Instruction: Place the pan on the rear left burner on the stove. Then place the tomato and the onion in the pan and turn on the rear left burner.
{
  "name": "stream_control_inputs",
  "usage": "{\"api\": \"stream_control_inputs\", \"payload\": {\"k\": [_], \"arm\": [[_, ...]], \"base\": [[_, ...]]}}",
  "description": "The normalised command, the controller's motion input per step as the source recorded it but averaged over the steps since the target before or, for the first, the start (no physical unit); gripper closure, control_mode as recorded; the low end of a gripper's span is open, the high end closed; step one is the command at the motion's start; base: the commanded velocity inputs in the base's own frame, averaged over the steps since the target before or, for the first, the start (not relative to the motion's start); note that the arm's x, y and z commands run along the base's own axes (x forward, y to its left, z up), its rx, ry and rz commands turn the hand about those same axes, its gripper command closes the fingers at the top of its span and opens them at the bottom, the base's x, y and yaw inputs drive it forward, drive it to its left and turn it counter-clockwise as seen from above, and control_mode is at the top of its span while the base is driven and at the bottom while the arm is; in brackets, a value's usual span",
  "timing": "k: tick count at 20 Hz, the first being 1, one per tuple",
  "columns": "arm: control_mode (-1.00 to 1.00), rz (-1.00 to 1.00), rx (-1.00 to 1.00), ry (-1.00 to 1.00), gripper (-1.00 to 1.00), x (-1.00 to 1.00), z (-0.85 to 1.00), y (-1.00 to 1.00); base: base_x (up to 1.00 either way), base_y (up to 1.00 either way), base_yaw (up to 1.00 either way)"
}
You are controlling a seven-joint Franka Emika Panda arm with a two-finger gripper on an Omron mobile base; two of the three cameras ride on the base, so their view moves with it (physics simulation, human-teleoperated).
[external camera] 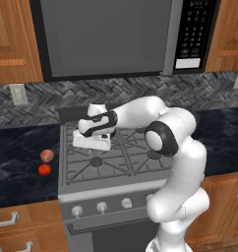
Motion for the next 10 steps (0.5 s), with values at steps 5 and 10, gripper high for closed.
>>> {"api": "stream_control_inputs", "payload": {"k": [5,10], "arm": [[-1.00,0.02,0.00,0.00,1.00,0.40,-0.22,0.00],[-1.00,0.02,0.00,0.00,1.00,0.55,-0.14,0.00]], "base": [[0.00,0.00,0.00],[0.00,0.00,0.00]]}}
